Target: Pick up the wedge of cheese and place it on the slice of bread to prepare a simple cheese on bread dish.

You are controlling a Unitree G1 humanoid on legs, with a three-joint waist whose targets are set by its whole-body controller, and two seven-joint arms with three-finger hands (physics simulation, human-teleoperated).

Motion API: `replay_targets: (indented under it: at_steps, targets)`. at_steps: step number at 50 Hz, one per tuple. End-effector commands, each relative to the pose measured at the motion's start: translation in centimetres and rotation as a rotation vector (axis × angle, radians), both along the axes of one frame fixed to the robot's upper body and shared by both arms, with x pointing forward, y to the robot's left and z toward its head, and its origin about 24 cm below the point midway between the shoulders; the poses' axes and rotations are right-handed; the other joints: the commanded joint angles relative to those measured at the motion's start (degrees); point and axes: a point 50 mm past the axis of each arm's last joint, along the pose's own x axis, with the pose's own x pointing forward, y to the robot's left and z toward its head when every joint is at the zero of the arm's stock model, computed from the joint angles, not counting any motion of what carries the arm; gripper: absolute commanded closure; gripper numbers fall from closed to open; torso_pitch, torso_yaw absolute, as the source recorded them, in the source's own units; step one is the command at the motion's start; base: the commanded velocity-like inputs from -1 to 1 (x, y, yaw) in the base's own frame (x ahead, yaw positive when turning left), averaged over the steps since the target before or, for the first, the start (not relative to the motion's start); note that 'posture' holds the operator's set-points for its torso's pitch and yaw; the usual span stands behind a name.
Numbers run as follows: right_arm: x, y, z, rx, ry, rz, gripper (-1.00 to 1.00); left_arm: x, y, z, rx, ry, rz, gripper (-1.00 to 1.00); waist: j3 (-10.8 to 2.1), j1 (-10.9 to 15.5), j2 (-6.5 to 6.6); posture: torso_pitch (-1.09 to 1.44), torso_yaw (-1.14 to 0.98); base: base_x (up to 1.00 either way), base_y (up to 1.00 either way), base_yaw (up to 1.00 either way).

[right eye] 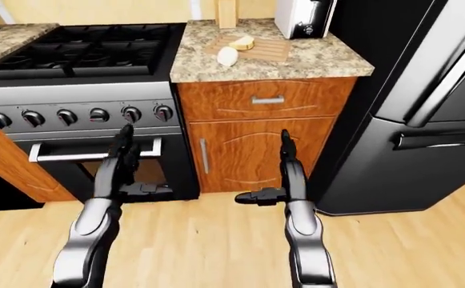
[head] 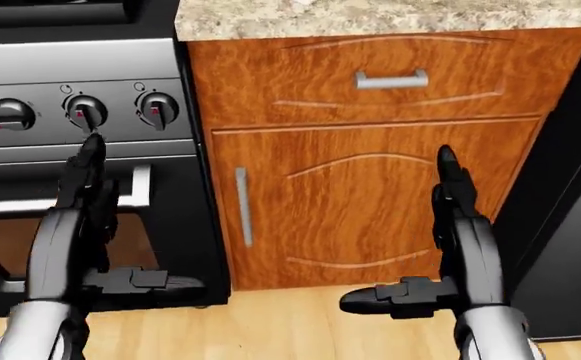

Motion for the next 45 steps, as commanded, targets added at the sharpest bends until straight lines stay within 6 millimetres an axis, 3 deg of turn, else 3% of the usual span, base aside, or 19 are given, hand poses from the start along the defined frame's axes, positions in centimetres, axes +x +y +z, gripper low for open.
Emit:
replay_targets:
  at_steps: [1, 9, 13, 19, 27, 36, 45]
  targets:
    - [0.7, 0.2, 2.5, -0.018, -0.1, 0.015, -1.0, 0.5, -0.2, 2.5, 0.01, -0.066, -0.011, -1.0, -1.23, 0.0, -0.02, 0.0, 0.0, 0.0, 0.0, 0.0]
    - [3.9, 0.0, 6.5, -0.007, -0.034, 0.086, -1.0, 3.8, -0.3, 7.2, 0.012, -0.063, -0.029, -1.0, -1.23, -0.1, -0.11, 0.0, 0.0, 0.0, 0.0, 0.0]
    - [5.8, -0.3, 10.2, -0.003, -0.038, 0.095, -1.0, 6.0, 0.2, 9.8, 0.011, -0.065, -0.007, -1.0, -1.08, -0.1, -0.19, 0.0, 0.0, 0.0, 0.0, 0.0]
    - [8.6, -0.4, 14.5, -0.035, -0.038, 0.129, -1.0, 7.3, -0.1, 13.8, 0.013, -0.104, 0.0, -1.0, -0.59, -0.4, -0.22, 0.0, 0.0, 0.0, 0.0, 0.0]
    - [9.9, -0.2, 19.3, -0.071, -0.073, 0.153, -1.0, 8.7, -0.3, 19.1, 0.022, -0.171, 0.017, -1.0, -0.07, -0.3, -0.28, 0.0, 0.0, 0.0, 0.0, 0.0]
    - [10.2, 0.0, 23.2, -0.11, -0.103, 0.161, -1.0, 9.2, -0.3, 21.3, 0.039, -0.199, 0.028, -1.0, 0.42, -0.2, -0.1, 0.0, 0.0, 0.0, 0.0, 0.0]
    - [10.2, 0.2, 23.3, -0.128, -0.103, 0.167, -1.0, 9.0, -0.2, 21.9, 0.045, -0.211, 0.034, -1.0, 0.77, -0.3, -0.11, 0.0, 0.0, 0.0, 0.0, 0.0]
